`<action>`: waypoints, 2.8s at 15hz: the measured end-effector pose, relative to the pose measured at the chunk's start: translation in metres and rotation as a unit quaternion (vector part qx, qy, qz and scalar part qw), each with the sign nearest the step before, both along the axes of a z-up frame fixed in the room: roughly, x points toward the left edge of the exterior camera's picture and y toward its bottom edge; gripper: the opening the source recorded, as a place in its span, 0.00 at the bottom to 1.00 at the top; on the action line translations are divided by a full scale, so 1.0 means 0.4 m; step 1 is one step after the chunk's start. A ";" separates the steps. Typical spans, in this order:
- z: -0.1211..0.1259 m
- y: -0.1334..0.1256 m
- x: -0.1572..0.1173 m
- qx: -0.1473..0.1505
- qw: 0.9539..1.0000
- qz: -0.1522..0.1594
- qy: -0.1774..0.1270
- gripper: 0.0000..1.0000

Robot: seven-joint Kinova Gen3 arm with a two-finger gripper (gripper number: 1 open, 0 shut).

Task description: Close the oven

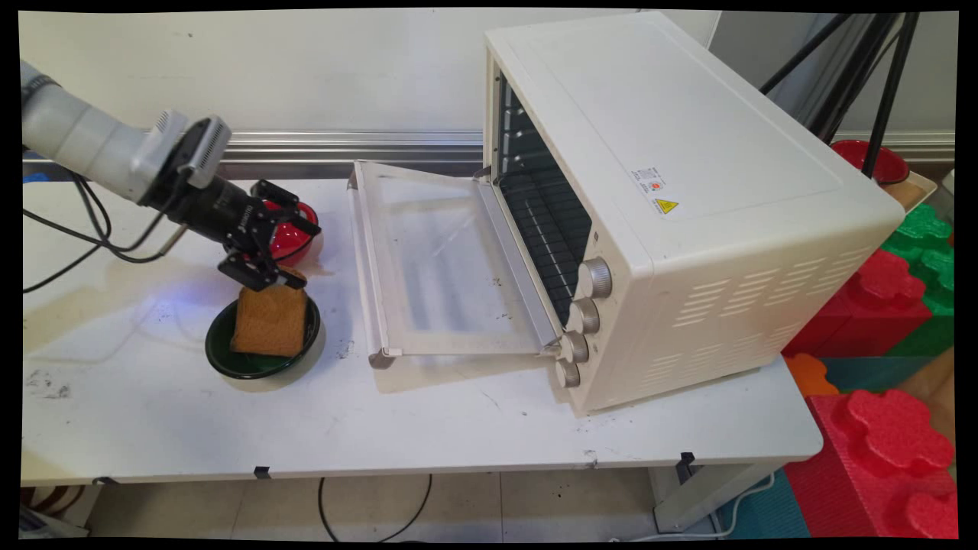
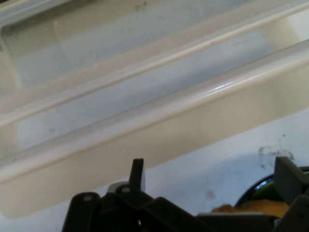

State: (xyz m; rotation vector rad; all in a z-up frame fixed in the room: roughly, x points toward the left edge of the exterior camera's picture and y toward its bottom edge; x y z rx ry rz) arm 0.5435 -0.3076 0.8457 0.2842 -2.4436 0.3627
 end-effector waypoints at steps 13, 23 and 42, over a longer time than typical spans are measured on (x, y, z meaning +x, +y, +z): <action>-0.121 -0.056 -0.063 -0.024 1.000 -0.008 0.007 0.00; -0.104 -0.096 -0.088 -0.049 0.996 0.021 0.074 0.00; 0.033 -0.221 -0.215 -0.083 0.978 0.042 0.185 0.00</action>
